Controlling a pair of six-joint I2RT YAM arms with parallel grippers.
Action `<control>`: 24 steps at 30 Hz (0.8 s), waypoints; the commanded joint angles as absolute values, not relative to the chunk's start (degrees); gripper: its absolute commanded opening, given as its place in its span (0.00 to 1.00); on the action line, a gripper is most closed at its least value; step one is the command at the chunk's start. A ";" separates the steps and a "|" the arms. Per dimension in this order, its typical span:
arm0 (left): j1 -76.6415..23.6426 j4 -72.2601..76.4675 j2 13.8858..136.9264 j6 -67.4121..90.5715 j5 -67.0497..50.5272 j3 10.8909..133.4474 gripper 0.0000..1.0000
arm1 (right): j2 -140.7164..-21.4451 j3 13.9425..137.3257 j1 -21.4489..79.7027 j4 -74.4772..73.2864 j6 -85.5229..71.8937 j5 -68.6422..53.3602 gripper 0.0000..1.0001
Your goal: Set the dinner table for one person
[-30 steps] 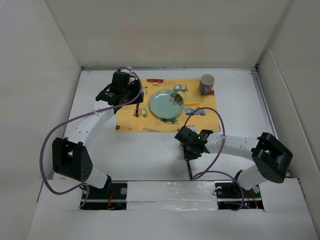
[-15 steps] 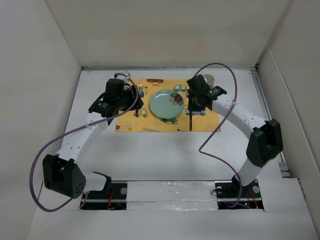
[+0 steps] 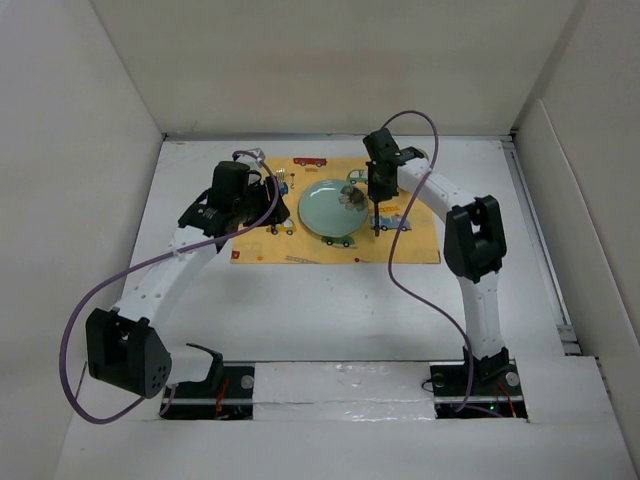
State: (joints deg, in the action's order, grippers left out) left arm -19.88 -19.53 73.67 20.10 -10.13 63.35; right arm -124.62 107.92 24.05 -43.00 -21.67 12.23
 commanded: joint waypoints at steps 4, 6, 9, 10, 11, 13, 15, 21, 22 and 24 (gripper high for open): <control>-20.04 -20.56 73.39 18.37 -10.64 66.00 0.50 | -127.44 113.47 22.50 -43.07 -20.48 12.83 0.00; -20.04 -21.00 73.83 18.37 -10.81 67.14 0.50 | -128.49 113.55 21.97 -42.37 -20.39 13.01 0.00; -20.04 -21.01 74.35 18.98 -11.51 67.85 0.50 | -129.37 113.82 21.45 -41.84 -20.48 13.27 0.00; -20.04 -21.01 74.36 18.98 -11.69 67.76 0.50 | -129.98 113.82 20.92 -41.31 -20.39 13.18 0.00; -20.04 -20.83 74.53 19.07 -11.78 67.76 0.50 | -130.43 114.08 20.92 -41.22 -20.39 13.36 0.00; -20.04 -20.83 74.88 19.25 -11.78 67.76 0.50 | -131.39 115.13 20.92 -40.79 -20.39 13.62 0.00; -20.04 -20.83 75.23 19.25 -11.69 67.76 0.50 | -132.18 115.84 20.40 -40.78 -20.13 13.18 0.00; -20.04 -20.74 75.41 19.42 -10.72 67.15 0.50 | -135.52 119.09 20.39 -40.70 -19.51 14.50 0.00; -20.04 -20.57 75.32 19.51 -10.64 66.89 0.50 | -135.88 119.35 20.39 -40.43 -19.51 14.68 0.00; -20.04 -20.39 75.50 19.60 -10.46 66.45 0.50 | -136.14 119.97 20.39 -39.73 -19.51 14.85 0.00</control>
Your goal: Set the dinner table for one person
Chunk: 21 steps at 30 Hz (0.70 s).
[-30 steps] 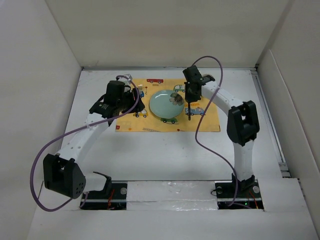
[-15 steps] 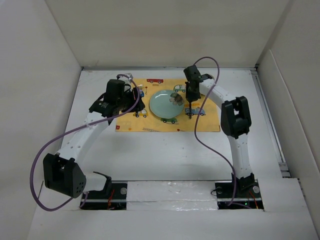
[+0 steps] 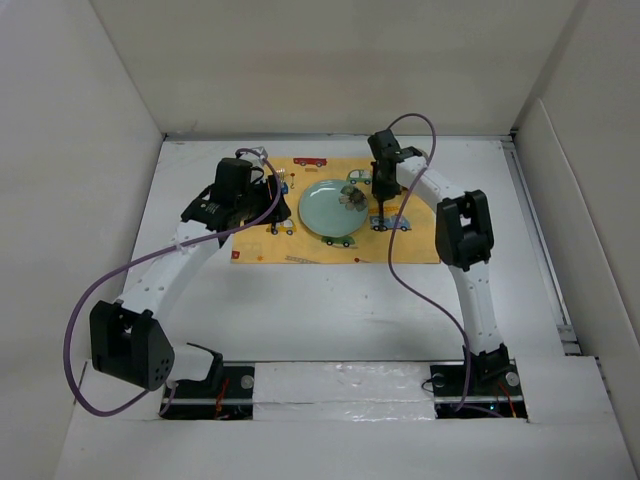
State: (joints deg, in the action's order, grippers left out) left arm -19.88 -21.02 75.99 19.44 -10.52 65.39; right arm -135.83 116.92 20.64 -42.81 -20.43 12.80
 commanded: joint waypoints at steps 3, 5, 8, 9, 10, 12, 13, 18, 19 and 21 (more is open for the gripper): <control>-20.04 -20.13 75.41 19.78 -10.20 65.83 0.50 | -136.49 121.02 20.39 -38.77 -19.60 15.38 0.00; -20.04 -20.04 75.41 19.95 -10.20 65.39 0.50 | -136.67 121.29 20.39 -38.06 -19.60 15.29 0.00; -20.04 -20.13 75.59 20.04 -9.85 65.13 0.50 | -137.72 122.86 19.86 -38.84 -19.69 14.85 0.19; -20.04 -20.04 75.41 20.21 -9.76 65.13 0.50 | -137.90 122.87 19.86 -39.63 -19.95 15.20 0.26; -20.04 -19.95 75.24 20.30 -9.67 65.13 0.50 | -137.38 122.09 19.86 -39.38 -19.95 15.21 0.40; -20.04 -20.04 75.32 20.30 -9.67 65.30 0.50 | -136.07 121.65 19.86 -39.20 -20.39 14.77 0.44; -20.04 -20.13 75.32 20.30 -9.49 65.91 0.50 | -135.27 121.21 19.86 -39.03 -20.39 14.33 0.46; -20.04 -20.39 75.67 19.86 -8.96 69.34 0.50 | -126.32 117.61 23.20 -38.50 -19.69 12.39 0.62; -20.04 -20.48 75.50 19.69 -8.96 70.65 0.50 | -121.95 116.90 23.90 -38.32 -19.43 12.39 0.64; -20.04 -20.48 75.50 19.60 -8.79 72.15 0.50 | -116.75 113.32 25.83 -37.36 -19.42 11.17 0.69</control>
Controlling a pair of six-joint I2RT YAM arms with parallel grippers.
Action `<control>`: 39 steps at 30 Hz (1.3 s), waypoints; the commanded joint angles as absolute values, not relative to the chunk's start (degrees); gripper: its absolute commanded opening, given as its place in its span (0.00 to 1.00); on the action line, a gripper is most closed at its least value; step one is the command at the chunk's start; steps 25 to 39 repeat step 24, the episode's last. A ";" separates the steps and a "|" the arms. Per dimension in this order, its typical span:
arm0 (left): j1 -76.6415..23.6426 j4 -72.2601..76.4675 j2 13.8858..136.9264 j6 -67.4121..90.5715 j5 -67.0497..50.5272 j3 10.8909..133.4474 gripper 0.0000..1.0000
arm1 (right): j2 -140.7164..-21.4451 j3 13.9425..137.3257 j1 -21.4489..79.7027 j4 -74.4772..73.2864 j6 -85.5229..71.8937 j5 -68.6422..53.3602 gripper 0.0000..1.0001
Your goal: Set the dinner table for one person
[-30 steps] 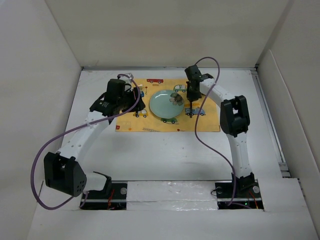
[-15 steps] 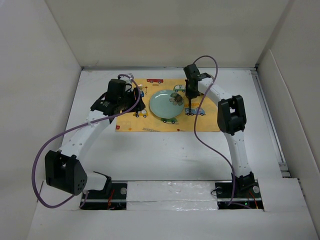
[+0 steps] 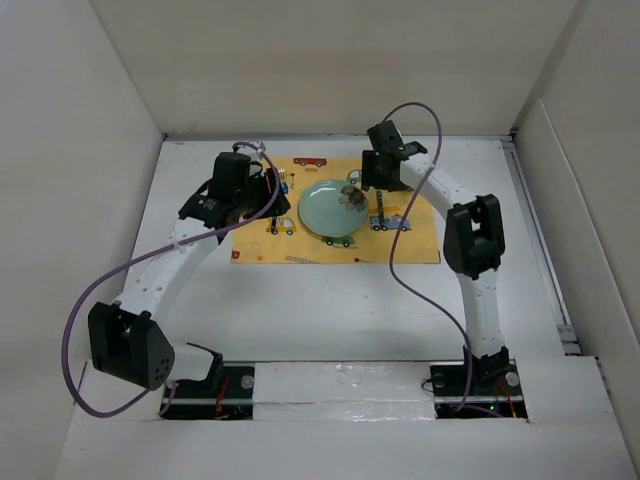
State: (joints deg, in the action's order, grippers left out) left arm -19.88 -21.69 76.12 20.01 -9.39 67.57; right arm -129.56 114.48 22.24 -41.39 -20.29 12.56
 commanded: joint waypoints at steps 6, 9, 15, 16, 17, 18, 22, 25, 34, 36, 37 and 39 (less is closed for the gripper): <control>-20.04 -21.62 74.54 20.13 -7.48 80.23 0.51 | -92.23 97.14 27.77 -25.96 -20.92 1.55 1.00; -20.04 -23.81 73.48 20.13 -3.97 86.64 0.51 | -79.92 90.19 27.77 -22.08 -22.92 -0.72 1.00; -20.04 -21.72 63.49 21.97 7.55 89.66 0.61 | -55.07 73.15 23.74 -13.02 -32.33 20.35 1.00; -20.04 -21.01 61.89 22.32 9.12 87.65 0.66 | -52.84 71.30 22.43 -12.05 -33.47 21.61 1.00; -20.04 -20.40 60.22 22.50 11.23 86.23 0.69 | -51.17 69.54 19.54 -11.35 -34.97 22.32 1.00; -20.04 -18.65 56.99 22.50 12.29 84.83 0.71 | -49.67 67.52 18.03 -11.08 -35.33 21.28 1.00; -20.04 -16.79 52.56 23.11 12.84 76.39 0.75 | -50.00 67.50 12.75 -14.40 -35.77 13.02 1.00; -20.04 -18.27 53.26 23.99 11.61 75.50 0.75 | -52.64 68.20 12.74 -16.86 -36.30 10.30 1.00; -20.04 -18.27 53.26 23.99 11.61 75.50 0.75 | -52.64 68.20 12.74 -16.86 -36.30 10.30 1.00; -20.04 -18.27 53.26 23.99 11.61 75.50 0.75 | -52.64 68.20 12.74 -16.86 -36.30 10.30 1.00; -20.04 -18.27 53.26 23.99 11.61 75.50 0.75 | -52.64 68.20 12.74 -16.86 -36.30 10.30 1.00; -20.04 -18.27 53.26 23.99 11.61 75.50 0.75 | -52.64 68.20 12.74 -16.86 -36.30 10.30 1.00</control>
